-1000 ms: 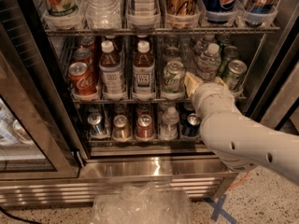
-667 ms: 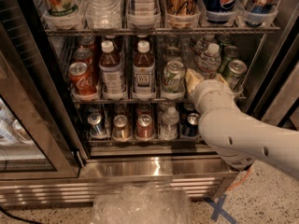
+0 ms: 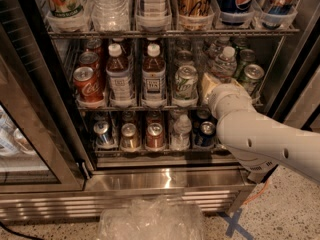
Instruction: Pick water bottle from middle shelf of fridge
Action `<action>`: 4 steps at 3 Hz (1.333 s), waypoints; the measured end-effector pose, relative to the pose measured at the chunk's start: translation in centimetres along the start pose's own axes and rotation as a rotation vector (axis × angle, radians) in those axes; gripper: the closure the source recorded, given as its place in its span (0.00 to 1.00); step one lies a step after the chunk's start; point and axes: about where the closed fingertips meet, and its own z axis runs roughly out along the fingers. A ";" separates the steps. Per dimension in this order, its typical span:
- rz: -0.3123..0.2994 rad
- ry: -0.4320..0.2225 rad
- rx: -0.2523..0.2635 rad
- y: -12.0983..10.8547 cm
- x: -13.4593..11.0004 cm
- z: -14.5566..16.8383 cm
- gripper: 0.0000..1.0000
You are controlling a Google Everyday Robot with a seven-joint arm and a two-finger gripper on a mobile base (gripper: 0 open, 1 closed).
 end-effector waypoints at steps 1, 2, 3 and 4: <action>0.000 0.000 0.000 0.0 0.0 0.0 0.78; 0.000 0.000 0.000 0.0 0.0 0.0 0.99; 0.009 -0.049 0.010 0.1 -1.3 -0.5 1.00; 0.009 -0.076 0.008 0.1 -1.9 -1.1 1.00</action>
Offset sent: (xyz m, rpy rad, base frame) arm 0.0000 0.0000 0.0000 0.0000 0.0000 0.0000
